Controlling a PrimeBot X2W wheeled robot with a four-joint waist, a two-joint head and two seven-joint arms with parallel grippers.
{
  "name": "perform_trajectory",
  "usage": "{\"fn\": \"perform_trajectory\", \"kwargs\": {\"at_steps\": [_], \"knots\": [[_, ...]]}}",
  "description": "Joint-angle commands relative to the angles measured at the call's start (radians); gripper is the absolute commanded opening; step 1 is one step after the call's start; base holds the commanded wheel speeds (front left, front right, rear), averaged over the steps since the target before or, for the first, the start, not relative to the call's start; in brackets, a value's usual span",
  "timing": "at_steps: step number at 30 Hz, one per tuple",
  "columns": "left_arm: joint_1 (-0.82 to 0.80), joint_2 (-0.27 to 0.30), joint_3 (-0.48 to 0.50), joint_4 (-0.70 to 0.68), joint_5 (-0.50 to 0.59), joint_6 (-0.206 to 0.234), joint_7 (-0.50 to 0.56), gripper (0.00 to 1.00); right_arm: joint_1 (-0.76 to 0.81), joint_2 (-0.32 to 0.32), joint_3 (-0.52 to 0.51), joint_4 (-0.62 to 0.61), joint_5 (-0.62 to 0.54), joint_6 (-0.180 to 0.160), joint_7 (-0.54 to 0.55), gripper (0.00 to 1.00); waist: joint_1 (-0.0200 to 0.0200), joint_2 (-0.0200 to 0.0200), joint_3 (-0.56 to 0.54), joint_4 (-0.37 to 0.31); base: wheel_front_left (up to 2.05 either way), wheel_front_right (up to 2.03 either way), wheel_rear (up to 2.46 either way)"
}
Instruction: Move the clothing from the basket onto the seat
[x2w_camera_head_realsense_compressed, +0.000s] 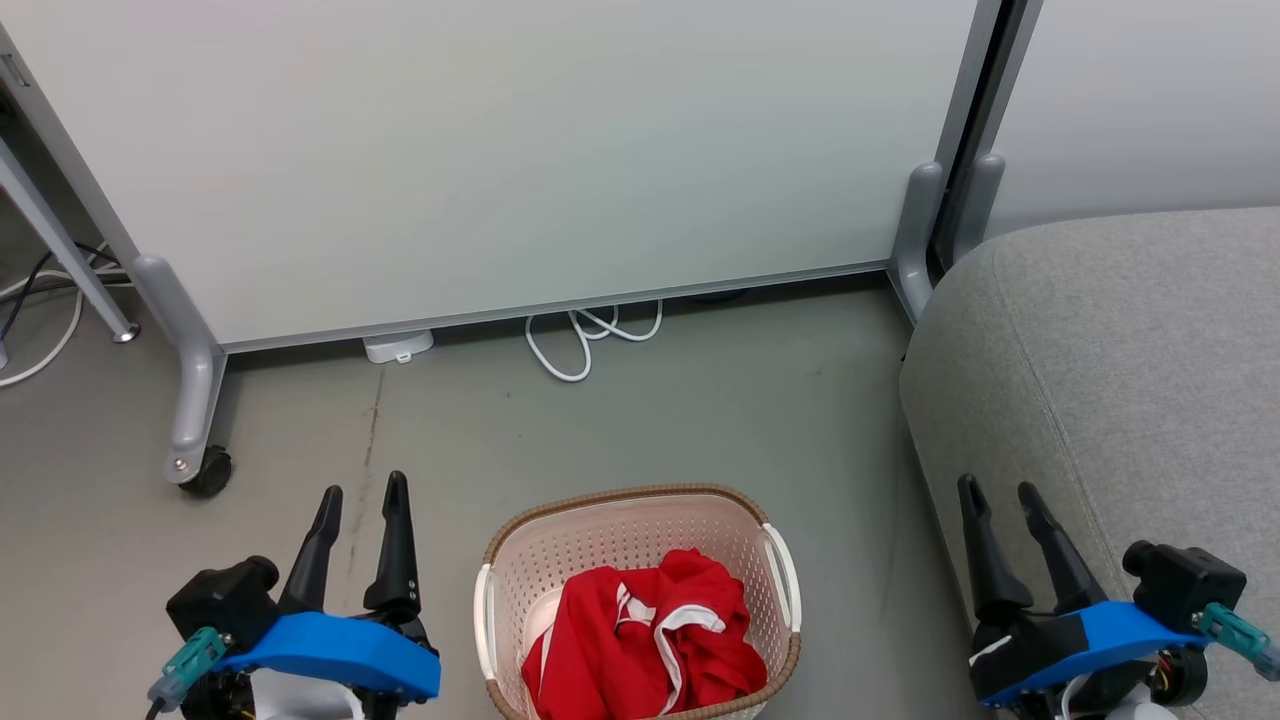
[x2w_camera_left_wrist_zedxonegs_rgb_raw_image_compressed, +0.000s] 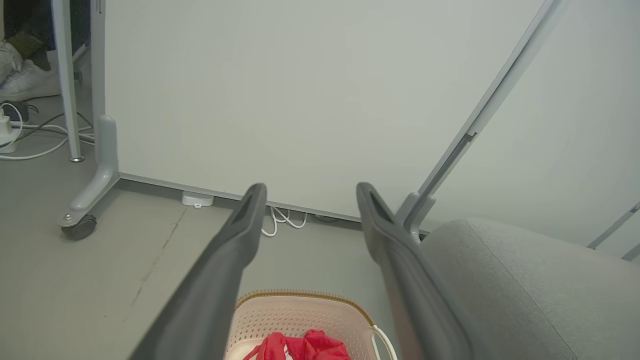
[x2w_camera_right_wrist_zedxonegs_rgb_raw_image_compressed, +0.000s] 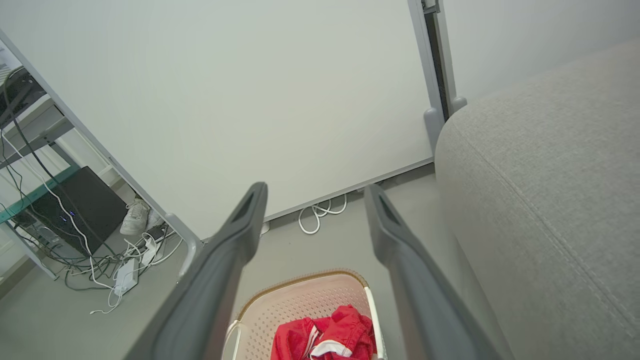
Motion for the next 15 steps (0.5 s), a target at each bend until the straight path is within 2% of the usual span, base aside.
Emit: {"fn": "perform_trajectory", "kwargs": {"at_steps": [1, 15], "knots": [[-0.022, 0.007, -0.004, -0.004, 0.025, -0.003, -0.009, 1.00, -0.019, -0.007, -0.001, -0.011, -0.028, 0.002, -0.009, 1.00, -0.0001, 0.0000, 0.000, 0.000, 0.00, 0.00, 0.00], [-0.028, 0.002, -0.005, 0.046, 0.139, -0.005, -0.042, 1.00, -0.013, -0.007, 0.000, -0.021, -0.176, 0.002, -0.035, 1.00, -0.0001, 0.0000, -0.006, -0.002, 0.00, 0.00, 0.00]]}}
